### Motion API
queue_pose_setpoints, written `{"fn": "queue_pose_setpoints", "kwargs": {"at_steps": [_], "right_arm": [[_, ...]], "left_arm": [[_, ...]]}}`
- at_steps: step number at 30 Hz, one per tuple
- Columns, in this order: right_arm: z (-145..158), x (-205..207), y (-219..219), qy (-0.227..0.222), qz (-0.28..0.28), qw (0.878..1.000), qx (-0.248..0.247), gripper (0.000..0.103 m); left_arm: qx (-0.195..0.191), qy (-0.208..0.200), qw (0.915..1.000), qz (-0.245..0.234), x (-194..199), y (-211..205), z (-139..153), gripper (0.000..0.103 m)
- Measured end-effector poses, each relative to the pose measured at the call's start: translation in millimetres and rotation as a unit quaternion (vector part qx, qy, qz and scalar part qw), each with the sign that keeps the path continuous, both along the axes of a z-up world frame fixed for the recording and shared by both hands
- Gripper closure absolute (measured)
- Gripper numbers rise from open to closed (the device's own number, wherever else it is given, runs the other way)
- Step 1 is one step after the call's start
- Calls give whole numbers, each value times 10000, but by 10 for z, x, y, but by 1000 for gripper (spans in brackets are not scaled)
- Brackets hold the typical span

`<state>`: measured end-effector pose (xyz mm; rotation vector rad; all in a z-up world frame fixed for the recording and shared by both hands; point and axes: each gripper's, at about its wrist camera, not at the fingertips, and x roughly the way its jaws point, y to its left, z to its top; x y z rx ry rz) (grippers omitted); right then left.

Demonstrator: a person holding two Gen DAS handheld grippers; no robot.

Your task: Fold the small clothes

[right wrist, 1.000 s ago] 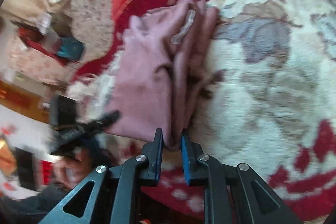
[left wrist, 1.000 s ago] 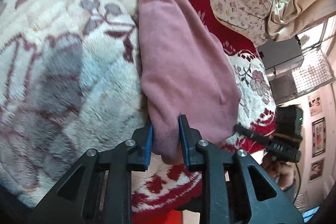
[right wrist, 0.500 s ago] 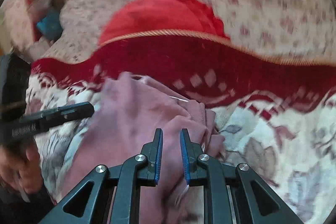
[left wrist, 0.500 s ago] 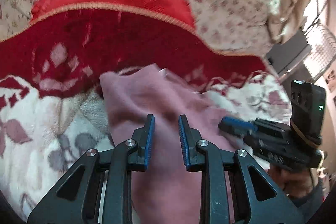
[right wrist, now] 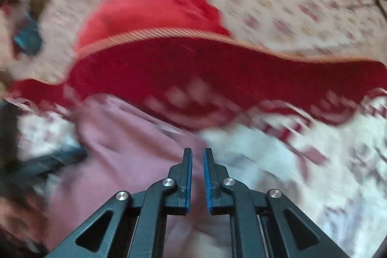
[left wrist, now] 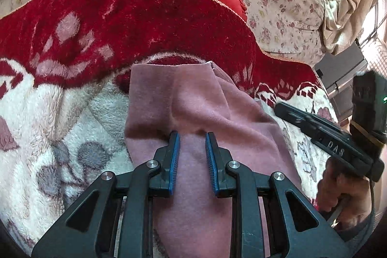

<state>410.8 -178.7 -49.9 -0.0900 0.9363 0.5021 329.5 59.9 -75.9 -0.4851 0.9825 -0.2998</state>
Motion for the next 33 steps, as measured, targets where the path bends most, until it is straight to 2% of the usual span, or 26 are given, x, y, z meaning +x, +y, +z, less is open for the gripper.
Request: {"fn": "queue_pose_setpoints", "kwargs": {"at_steps": [2,4,5,6,7,9,10,11,13,15,18,20,22,24,26,27,28,30,31,33], "right_arm": [[-43,-25,280,16,539,9985,133,95],[-237,45,460,220,843,9961,-117,95],[-391,128,458,289,620,9960,-569,96],[-470,206,383,360,304,9964,-705,96],[-462,293,228,552,17,9982,-227,97],[-315,287,161,422,-222,9986,-224,96],[-174,214,178,118,-173,9994,-278,96],[-32,123,199,-81,-34,9999,-124,95],[151,-8,253,-131,321,9989,317,93],[181,-94,465,51,766,9962,406,93],[-115,-168,619,419,1008,9938,-186,93],[-326,-93,562,588,683,9937,-661,90],[-257,-75,415,622,513,9963,-311,90],[-61,-131,305,231,281,9985,-404,90],[95,-286,232,-49,489,9987,-109,89],[98,-362,231,-35,714,9974,-46,89],[43,-396,264,30,859,9961,-190,89],[-199,-459,307,172,877,9918,-919,89],[-281,-471,223,216,884,9914,-941,90],[-229,-535,73,154,860,9935,-726,90]], "left_arm": [[-51,11,10000,1,0,11,-8,82],[-129,47,9999,12,0,36,-24,82],[-179,62,9998,17,3,48,-32,82],[-203,69,9998,21,-5,65,-36,82],[-228,84,9997,31,1,70,-34,82],[-193,84,9998,18,4,73,11,82],[-158,-4,9999,42,-12,89,63,82],[-151,-139,9998,73,-25,101,125,82],[-69,-544,9984,122,-32,132,286,82],[100,-742,9971,167,56,154,339,82],[9,-187,9997,157,261,203,83,82],[-89,50,9994,331,302,270,-60,82],[-92,42,9993,358,287,280,-17,82],[73,-47,9994,326,268,251,34,82],[135,-19,9994,325,264,228,14,82],[139,-11,9993,344,265,217,7,82],[151,-19,9993,353,258,217,12,82],[281,-109,9990,329,231,178,65,82],[368,-180,9986,323,197,158,108,82],[514,-379,9977,227,52,99,235,82]]}}
